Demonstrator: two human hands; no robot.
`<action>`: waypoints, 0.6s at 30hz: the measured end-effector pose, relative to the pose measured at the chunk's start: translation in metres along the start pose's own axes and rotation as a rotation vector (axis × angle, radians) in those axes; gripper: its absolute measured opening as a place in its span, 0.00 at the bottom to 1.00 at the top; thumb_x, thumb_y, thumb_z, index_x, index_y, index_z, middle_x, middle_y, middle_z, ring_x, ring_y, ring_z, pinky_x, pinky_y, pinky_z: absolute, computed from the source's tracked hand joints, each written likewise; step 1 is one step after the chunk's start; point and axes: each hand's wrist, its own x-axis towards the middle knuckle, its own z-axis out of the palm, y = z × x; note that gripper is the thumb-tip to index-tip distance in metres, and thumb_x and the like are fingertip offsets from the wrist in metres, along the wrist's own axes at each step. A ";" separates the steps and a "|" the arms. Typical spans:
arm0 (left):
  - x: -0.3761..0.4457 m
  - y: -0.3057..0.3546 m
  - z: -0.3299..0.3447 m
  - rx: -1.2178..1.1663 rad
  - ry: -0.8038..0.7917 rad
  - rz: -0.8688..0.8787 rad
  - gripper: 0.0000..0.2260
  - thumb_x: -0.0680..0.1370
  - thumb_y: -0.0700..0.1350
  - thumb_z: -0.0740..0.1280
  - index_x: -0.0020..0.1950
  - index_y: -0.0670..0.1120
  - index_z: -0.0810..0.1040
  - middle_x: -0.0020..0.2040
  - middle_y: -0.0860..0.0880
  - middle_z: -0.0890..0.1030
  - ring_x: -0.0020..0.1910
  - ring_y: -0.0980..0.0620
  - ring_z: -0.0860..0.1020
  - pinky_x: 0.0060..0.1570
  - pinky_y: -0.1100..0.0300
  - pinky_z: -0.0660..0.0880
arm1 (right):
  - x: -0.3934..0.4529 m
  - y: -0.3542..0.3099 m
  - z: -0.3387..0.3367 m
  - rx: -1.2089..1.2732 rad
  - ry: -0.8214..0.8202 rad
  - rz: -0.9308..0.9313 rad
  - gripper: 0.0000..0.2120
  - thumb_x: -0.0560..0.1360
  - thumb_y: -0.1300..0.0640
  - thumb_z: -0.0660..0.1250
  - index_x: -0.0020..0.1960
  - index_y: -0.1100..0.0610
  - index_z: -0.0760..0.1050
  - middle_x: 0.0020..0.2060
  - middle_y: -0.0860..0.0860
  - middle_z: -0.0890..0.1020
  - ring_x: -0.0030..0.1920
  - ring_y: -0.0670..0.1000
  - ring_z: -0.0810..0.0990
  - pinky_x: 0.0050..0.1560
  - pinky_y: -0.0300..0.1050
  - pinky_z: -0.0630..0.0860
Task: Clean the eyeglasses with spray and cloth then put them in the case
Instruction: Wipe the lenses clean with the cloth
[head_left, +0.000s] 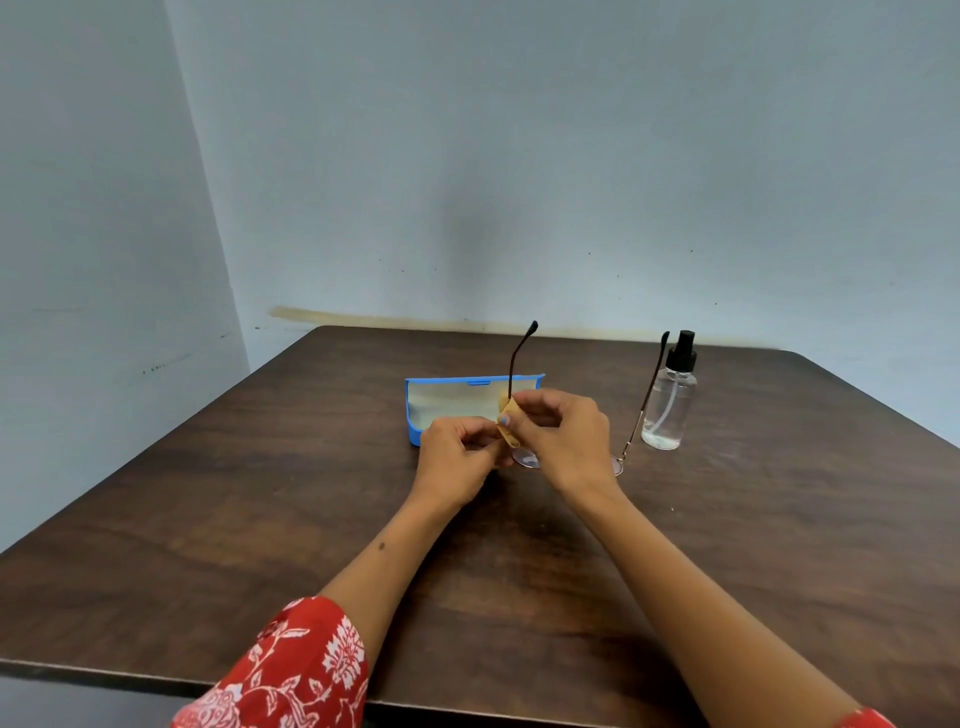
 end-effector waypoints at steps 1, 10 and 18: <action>0.000 0.000 0.000 0.026 0.012 0.013 0.11 0.74 0.34 0.68 0.40 0.49 0.83 0.34 0.48 0.83 0.35 0.53 0.81 0.41 0.60 0.79 | 0.001 -0.001 0.000 -0.021 0.001 -0.012 0.05 0.70 0.61 0.73 0.46 0.57 0.83 0.36 0.46 0.83 0.40 0.45 0.82 0.38 0.30 0.77; 0.000 0.002 0.000 0.029 0.033 -0.004 0.05 0.72 0.36 0.70 0.45 0.43 0.83 0.39 0.46 0.84 0.39 0.55 0.81 0.43 0.62 0.78 | 0.006 -0.007 0.001 -0.007 0.012 -0.033 0.06 0.70 0.62 0.73 0.47 0.57 0.83 0.37 0.48 0.83 0.37 0.40 0.81 0.38 0.29 0.75; -0.001 0.004 0.000 -0.006 0.028 -0.041 0.04 0.71 0.36 0.72 0.44 0.43 0.83 0.36 0.46 0.83 0.31 0.62 0.78 0.37 0.68 0.76 | 0.010 -0.013 0.000 -0.002 0.048 -0.042 0.07 0.70 0.60 0.73 0.48 0.56 0.83 0.38 0.48 0.84 0.41 0.44 0.82 0.40 0.34 0.78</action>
